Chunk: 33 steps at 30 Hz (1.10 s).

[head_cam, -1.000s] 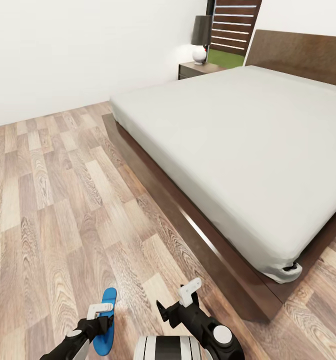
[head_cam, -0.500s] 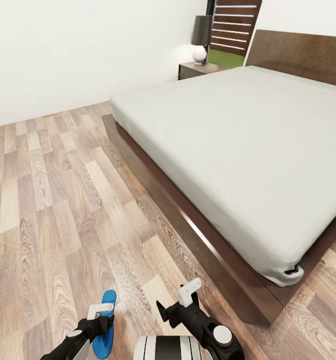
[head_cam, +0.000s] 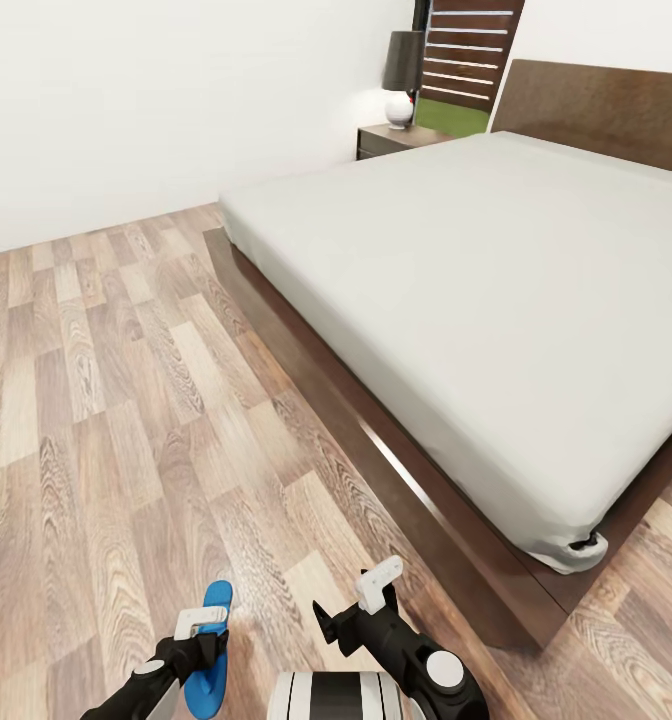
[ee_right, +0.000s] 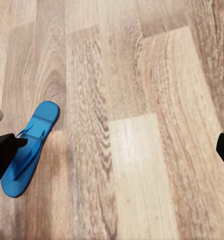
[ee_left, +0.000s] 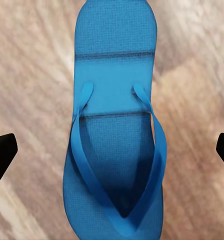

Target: In the bedroom, move the book from the bed onto either nightstand, and place the two sandals side by side next to the bed.

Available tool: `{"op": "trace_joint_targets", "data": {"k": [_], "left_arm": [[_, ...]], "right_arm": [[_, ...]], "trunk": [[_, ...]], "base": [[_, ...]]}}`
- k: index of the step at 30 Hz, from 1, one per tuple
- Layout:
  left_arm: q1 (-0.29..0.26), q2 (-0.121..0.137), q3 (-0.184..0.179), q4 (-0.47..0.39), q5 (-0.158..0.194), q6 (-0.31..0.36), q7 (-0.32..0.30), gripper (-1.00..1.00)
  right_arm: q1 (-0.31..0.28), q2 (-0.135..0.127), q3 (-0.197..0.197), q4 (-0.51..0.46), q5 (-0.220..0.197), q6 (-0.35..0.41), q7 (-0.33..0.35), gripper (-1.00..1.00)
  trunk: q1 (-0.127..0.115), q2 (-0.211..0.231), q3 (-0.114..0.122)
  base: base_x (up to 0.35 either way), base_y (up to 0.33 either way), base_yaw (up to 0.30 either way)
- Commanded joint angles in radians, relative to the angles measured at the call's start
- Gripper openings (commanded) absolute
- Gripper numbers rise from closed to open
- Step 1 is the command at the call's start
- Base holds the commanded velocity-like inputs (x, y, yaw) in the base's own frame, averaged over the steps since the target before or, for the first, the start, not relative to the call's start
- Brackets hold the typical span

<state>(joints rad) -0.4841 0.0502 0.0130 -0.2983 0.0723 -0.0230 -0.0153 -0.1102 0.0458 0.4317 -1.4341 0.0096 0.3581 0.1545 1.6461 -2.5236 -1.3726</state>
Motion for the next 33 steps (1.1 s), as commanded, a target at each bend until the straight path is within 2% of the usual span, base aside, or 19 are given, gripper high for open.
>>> {"op": "trace_joint_targets", "data": {"k": [1, 33], "left_arm": [[0.000, 0.000, 0.001, 0.001, 0.008, -0.003, -0.002, 1.00], [0.000, -0.001, 0.000, 0.005, 0.006, -0.002, -0.002, 1.00]], "right_arm": [[0.000, 0.000, -0.001, -0.001, 0.001, 0.005, 0.003, 1.00], [0.000, 0.000, 0.000, -0.002, 0.001, 0.005, 0.003, 1.00]], "trunk": [[0.000, 0.000, -0.001], [0.000, 0.000, -0.001]], "base": [[0.002, 0.000, 0.000], [0.000, 0.000, 0.000]]}}
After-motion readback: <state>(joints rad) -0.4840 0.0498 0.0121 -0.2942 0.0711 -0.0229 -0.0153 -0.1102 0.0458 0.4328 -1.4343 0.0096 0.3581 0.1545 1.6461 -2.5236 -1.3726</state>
